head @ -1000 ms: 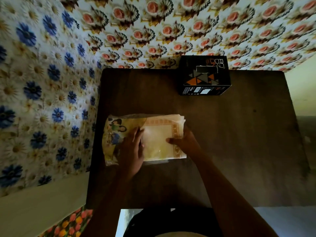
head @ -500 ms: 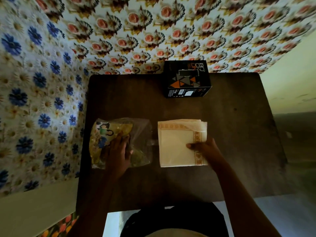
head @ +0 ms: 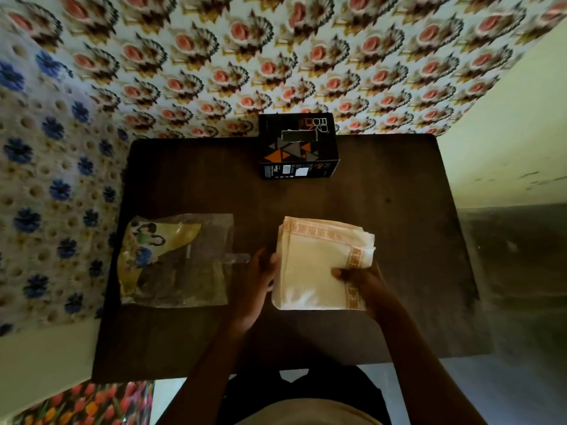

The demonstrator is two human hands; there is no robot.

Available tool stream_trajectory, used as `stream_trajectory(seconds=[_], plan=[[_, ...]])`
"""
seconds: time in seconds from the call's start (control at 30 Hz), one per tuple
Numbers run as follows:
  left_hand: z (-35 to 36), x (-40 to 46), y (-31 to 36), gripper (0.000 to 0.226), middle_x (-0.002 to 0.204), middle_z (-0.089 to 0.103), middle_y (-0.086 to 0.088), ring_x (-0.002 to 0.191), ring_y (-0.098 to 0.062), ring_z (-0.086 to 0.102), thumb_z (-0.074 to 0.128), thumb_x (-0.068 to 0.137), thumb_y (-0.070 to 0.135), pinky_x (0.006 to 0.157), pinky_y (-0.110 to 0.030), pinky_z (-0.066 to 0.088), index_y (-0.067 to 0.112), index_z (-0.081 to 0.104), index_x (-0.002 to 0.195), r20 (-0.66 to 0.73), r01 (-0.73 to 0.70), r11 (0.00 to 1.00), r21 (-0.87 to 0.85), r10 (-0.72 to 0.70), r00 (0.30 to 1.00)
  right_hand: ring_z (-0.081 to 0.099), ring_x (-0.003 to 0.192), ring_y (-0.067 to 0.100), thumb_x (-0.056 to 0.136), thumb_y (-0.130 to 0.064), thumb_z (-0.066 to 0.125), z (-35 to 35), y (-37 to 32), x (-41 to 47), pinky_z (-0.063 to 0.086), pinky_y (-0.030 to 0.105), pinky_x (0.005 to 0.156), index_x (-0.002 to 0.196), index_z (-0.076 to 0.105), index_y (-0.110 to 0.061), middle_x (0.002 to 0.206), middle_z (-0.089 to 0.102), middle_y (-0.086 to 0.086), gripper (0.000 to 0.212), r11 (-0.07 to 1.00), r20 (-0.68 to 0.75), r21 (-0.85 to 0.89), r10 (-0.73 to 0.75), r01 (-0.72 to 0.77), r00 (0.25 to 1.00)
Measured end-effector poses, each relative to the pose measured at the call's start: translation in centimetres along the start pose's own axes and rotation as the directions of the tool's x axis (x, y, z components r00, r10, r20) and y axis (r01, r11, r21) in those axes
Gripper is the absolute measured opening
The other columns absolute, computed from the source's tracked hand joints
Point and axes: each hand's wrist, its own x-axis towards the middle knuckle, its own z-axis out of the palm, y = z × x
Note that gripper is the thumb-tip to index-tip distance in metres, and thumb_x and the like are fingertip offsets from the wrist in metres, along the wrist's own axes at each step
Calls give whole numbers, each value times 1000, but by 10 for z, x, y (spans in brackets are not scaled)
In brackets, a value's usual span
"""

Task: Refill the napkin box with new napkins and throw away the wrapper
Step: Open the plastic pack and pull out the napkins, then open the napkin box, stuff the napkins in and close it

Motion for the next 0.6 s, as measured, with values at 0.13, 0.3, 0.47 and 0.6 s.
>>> stream_trajectory(seconds=[0.13, 0.3, 0.47, 0.6], plan=[[26, -2, -4, 75, 130, 69, -8, 120, -30, 65, 84, 65, 62, 102, -59, 51, 28, 65, 129, 125, 204, 930, -307, -174, 977, 75, 96, 31, 81, 6, 72, -18, -7, 7, 62, 48, 75, 112, 69, -13, 104, 77, 14, 37, 998, 22, -30, 61, -60, 998], [51, -3, -12, 58, 125, 68, -4, 104, -19, 69, 80, 84, 26, 79, -35, 61, 23, 55, 136, -157, 64, 997, -41, -70, 985, 76, 96, 26, 81, 2, 75, -30, -7, 17, 63, 41, 72, 106, 70, -13, 100, 79, 8, 29, 989, 65, -99, 113, -107, 991], [55, -8, -16, 70, 148, 53, -10, 126, -30, 60, 73, 91, 36, 95, -44, 56, 23, 42, 152, -293, 113, 954, 278, -28, 956, 74, 97, 31, 84, -1, 74, -33, 11, 30, 62, 49, 80, 114, 67, -6, 107, 76, 15, 31, 977, 73, -87, 199, -193, 977], [51, -6, -23, 69, 152, 49, -13, 134, -34, 53, 68, 95, 33, 106, -47, 49, 18, 37, 154, -288, 178, 906, 384, -66, 955, 73, 100, 21, 89, -12, 73, -31, 27, 37, 62, 39, 84, 121, 64, -9, 119, 72, 13, 33, 930, 42, -328, 191, -168, 981]])
